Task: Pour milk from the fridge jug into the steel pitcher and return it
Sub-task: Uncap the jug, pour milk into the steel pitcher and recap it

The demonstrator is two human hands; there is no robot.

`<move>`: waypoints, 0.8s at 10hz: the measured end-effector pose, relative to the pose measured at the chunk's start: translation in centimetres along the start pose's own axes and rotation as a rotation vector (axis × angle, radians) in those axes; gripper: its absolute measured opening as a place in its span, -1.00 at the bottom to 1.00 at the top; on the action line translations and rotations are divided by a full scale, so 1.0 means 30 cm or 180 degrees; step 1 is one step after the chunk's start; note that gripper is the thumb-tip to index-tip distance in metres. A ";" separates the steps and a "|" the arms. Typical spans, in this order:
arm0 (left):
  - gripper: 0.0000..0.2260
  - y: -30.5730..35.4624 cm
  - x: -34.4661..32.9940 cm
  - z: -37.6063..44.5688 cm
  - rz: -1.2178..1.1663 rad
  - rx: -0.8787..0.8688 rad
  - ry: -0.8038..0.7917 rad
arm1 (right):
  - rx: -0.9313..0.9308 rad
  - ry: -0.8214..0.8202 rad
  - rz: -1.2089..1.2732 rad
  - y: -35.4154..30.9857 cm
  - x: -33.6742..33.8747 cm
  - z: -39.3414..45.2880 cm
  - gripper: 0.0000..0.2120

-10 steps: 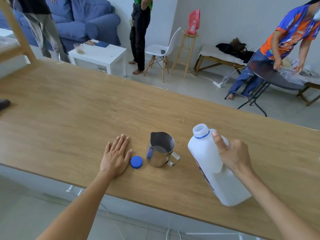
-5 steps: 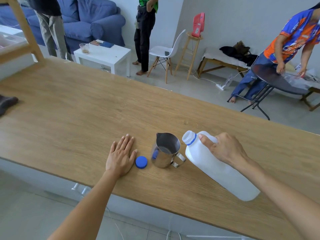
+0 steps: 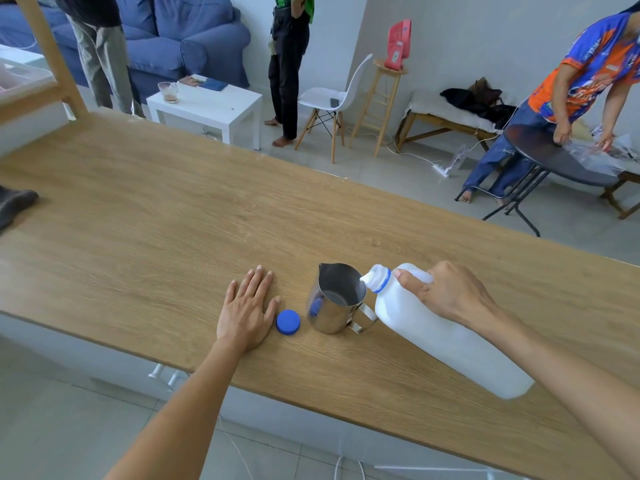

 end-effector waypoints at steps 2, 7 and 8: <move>-0.43 -0.002 0.001 0.000 -0.0036 0.0012 -0.0004 | -0.0016 -0.0031 -0.0101 -0.007 0.013 0.011 -0.34; -0.43 -0.003 -0.007 -0.001 -0.0008 0.0019 0.0035 | -0.0026 -0.0039 -0.0202 -0.008 0.022 0.015 -0.35; -0.43 -0.004 -0.008 -0.002 0.0004 0.0009 0.0041 | -0.0039 -0.0047 -0.0240 -0.005 0.019 0.018 -0.34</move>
Point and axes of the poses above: each hand's wrist, its own z-axis towards the middle knuckle, its own x-axis out of the back of the hand, y = z × x, the point moved 3 cm from there along z, towards the middle knuckle, and after that the axes turned 14 degrees about y, right-handed, at the moved point
